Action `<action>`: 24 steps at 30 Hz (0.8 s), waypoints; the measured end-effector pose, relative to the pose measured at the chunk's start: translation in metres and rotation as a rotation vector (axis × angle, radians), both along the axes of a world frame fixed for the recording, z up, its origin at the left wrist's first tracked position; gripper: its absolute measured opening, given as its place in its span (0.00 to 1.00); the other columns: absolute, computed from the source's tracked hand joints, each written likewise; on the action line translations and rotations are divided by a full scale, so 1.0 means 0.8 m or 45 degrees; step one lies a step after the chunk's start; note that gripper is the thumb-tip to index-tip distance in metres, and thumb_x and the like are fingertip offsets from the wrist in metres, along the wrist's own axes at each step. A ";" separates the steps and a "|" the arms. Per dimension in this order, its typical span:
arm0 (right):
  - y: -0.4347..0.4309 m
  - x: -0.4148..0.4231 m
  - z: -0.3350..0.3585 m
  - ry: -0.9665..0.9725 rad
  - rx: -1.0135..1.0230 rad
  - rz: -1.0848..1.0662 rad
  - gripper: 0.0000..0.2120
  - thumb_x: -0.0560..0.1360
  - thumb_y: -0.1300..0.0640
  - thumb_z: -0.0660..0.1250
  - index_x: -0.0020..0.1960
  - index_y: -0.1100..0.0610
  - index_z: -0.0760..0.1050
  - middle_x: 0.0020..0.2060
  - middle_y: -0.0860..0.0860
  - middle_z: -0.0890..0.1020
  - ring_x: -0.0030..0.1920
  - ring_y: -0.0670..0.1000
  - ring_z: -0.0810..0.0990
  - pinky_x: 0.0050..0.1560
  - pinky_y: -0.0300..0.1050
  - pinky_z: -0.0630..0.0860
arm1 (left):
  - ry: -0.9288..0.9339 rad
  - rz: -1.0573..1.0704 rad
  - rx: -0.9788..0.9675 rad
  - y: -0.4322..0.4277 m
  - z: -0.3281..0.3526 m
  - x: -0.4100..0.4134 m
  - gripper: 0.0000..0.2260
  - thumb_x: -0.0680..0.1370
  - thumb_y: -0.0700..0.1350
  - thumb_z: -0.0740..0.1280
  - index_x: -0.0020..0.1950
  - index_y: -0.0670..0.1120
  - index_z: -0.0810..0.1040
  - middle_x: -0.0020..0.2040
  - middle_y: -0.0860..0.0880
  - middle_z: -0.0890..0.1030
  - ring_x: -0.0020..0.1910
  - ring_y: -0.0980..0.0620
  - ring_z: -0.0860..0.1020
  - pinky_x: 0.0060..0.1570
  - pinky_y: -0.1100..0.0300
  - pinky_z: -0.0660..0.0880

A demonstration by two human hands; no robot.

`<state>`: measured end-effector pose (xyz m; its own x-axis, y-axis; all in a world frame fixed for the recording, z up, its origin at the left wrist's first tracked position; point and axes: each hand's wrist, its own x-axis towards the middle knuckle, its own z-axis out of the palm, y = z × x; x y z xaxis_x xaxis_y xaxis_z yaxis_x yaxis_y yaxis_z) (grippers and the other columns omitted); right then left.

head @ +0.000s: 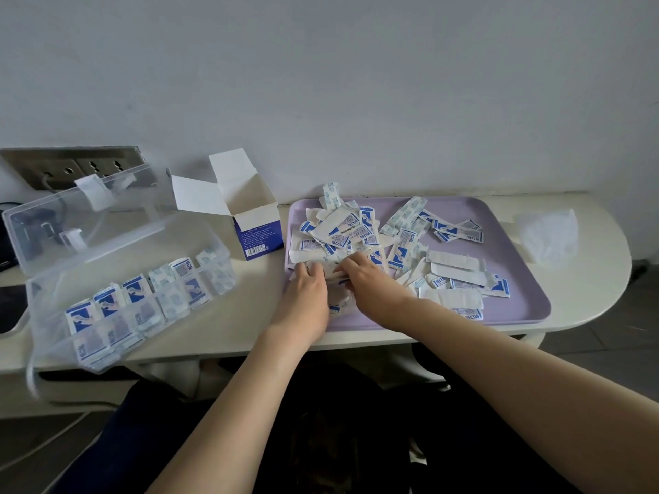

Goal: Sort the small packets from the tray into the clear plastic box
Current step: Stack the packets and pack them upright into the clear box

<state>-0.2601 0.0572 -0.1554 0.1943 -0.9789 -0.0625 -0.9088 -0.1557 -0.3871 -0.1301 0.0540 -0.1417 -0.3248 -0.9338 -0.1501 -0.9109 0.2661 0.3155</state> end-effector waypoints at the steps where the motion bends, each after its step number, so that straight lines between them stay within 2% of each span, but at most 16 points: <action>1: 0.001 0.001 0.000 0.025 -0.003 0.012 0.17 0.75 0.73 0.55 0.62 0.64 0.67 0.63 0.57 0.66 0.61 0.57 0.69 0.54 0.40 0.66 | -0.024 -0.008 -0.007 0.001 0.000 0.000 0.14 0.78 0.34 0.58 0.63 0.39 0.64 0.63 0.40 0.65 0.60 0.41 0.71 0.54 0.55 0.69; 5: 0.004 0.003 0.007 0.047 -0.103 0.041 0.18 0.74 0.74 0.55 0.62 0.62 0.68 0.63 0.54 0.66 0.59 0.55 0.71 0.47 0.42 0.70 | -0.027 -0.002 -0.072 0.002 0.003 -0.001 0.13 0.77 0.33 0.57 0.62 0.39 0.64 0.62 0.40 0.66 0.58 0.42 0.72 0.53 0.56 0.69; 10: 0.014 -0.003 0.021 0.102 -0.193 0.062 0.11 0.80 0.65 0.55 0.60 0.60 0.69 0.57 0.55 0.73 0.57 0.54 0.70 0.53 0.46 0.69 | -0.015 -0.069 -0.157 0.011 0.014 -0.002 0.12 0.78 0.35 0.58 0.60 0.41 0.63 0.60 0.43 0.68 0.57 0.44 0.73 0.45 0.57 0.69; 14: 0.030 -0.014 0.033 0.070 -0.146 0.106 0.08 0.80 0.61 0.57 0.56 0.61 0.72 0.51 0.55 0.77 0.51 0.56 0.75 0.50 0.50 0.72 | 0.012 -0.130 -0.129 0.023 0.019 -0.003 0.10 0.79 0.35 0.57 0.60 0.42 0.64 0.58 0.44 0.69 0.54 0.44 0.74 0.40 0.56 0.68; 16: 0.036 -0.018 0.031 0.053 -0.102 0.114 0.07 0.80 0.62 0.57 0.55 0.61 0.72 0.50 0.56 0.76 0.49 0.57 0.76 0.49 0.51 0.73 | -0.056 -0.175 -0.195 0.029 0.021 -0.002 0.10 0.80 0.37 0.57 0.60 0.44 0.64 0.57 0.45 0.69 0.51 0.44 0.75 0.38 0.57 0.65; 19: 0.046 -0.021 0.024 0.064 0.029 0.137 0.10 0.79 0.66 0.57 0.59 0.60 0.71 0.54 0.56 0.74 0.52 0.57 0.75 0.53 0.52 0.72 | -0.214 -0.283 -0.274 0.037 0.018 -0.003 0.11 0.79 0.39 0.58 0.62 0.44 0.65 0.58 0.45 0.68 0.53 0.46 0.75 0.39 0.58 0.65; 21: 0.052 -0.021 0.019 0.113 0.088 0.178 0.15 0.76 0.70 0.56 0.61 0.61 0.70 0.57 0.57 0.71 0.58 0.56 0.72 0.57 0.49 0.70 | -0.262 -0.307 -0.226 0.042 0.011 -0.004 0.12 0.80 0.39 0.57 0.63 0.44 0.64 0.60 0.44 0.67 0.56 0.45 0.74 0.43 0.57 0.68; 24: 0.059 -0.018 0.011 0.151 0.067 0.169 0.16 0.77 0.68 0.57 0.64 0.61 0.66 0.61 0.57 0.68 0.63 0.55 0.67 0.63 0.46 0.65 | -0.256 -0.281 -0.143 0.045 0.003 -0.006 0.12 0.82 0.41 0.54 0.65 0.44 0.62 0.62 0.43 0.64 0.58 0.44 0.73 0.49 0.55 0.70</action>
